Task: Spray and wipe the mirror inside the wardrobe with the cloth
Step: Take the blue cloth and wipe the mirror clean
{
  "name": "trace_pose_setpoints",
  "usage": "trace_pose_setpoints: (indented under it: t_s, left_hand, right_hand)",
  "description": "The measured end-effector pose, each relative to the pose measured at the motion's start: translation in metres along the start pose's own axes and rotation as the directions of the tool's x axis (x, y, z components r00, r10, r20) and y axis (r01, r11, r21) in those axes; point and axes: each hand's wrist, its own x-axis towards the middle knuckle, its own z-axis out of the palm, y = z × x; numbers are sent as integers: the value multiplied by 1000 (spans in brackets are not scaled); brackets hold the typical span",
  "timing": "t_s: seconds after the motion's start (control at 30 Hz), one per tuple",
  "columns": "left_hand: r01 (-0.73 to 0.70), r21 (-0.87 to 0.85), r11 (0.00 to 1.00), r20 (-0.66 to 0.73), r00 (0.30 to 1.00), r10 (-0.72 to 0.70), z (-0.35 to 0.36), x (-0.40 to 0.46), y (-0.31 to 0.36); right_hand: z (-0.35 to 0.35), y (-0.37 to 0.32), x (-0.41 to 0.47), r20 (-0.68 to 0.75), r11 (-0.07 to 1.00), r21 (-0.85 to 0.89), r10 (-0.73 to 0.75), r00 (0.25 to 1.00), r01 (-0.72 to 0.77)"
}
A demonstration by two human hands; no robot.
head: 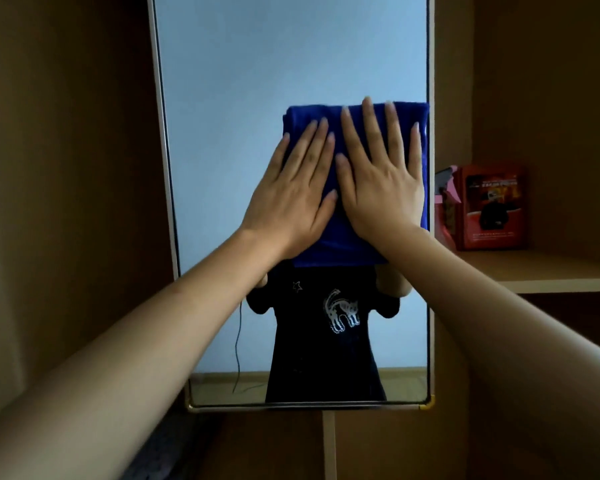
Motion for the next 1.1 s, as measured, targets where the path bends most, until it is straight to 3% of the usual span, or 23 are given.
trace_pose_setpoints:
  t_s: [0.13,0.33,0.6,0.73,1.1]
  left_hand:
    - [13,-30,999,-3,1000,-13,9,-18,9]
    - [60,-132,989,26,998,-57,44,-115,63]
    - [-10,-55,998,55,998,13,51,-147,80]
    - [5,-65,998,71,997,0,41,-121,68]
    - [12,-71,997,95,996,-6,-17,64,-18]
  right_hand:
    - [4,0,-18,-5,999,-3,-37,999,37]
    - [22,-1,-120,79,992,-18,-127,989,129]
    - [23,-3,-165,114,997,2,-78,990,78]
    - [14,0,-133,145,998,41,-56,988,51]
    - [-39,16,72,199,999,52,-25,980,15]
